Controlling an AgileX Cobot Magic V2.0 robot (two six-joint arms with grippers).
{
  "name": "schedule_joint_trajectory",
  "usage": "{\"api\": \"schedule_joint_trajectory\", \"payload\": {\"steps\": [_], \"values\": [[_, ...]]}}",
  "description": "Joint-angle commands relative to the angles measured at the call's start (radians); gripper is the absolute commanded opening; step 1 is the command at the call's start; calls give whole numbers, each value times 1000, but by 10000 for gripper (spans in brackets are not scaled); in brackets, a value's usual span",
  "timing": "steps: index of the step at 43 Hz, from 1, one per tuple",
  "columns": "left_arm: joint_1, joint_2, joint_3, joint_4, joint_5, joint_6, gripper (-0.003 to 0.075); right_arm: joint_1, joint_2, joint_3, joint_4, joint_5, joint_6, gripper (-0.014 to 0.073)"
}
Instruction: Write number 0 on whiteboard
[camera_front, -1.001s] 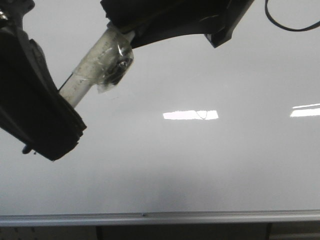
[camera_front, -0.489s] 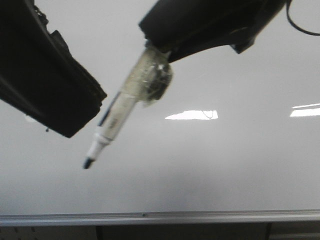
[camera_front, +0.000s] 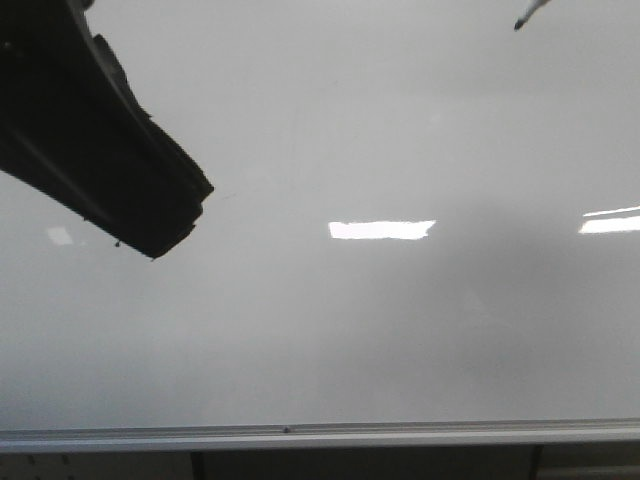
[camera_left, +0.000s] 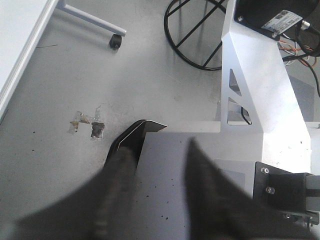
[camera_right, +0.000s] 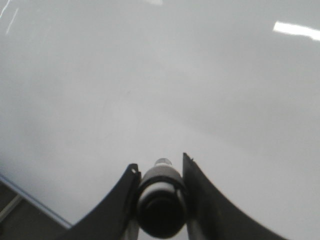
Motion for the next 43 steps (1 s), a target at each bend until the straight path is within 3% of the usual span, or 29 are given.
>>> {"api": "schedule_joint_trajectory", "payload": {"steps": [1, 7, 19, 34, 43], "values": [[-7, -29, -31, -51, -11, 2, -17, -6, -28, -29, 23, -98, -2, -60], [3, -29, -31, -51, -102, -14, -19, -6, -26, -29, 23, -97, -2, -60], [131, -134, 16, 92, -474, -321, -19, -6, 23, -30, 23, -132, 6, -60], [208, -374, 216, 100, -779, -322, -19, -5, 164, -56, 24, -229, 6, -60], [208, -422, 246, 102, -805, -322, -20, -5, 252, -161, 26, -196, 6, -60]]}}
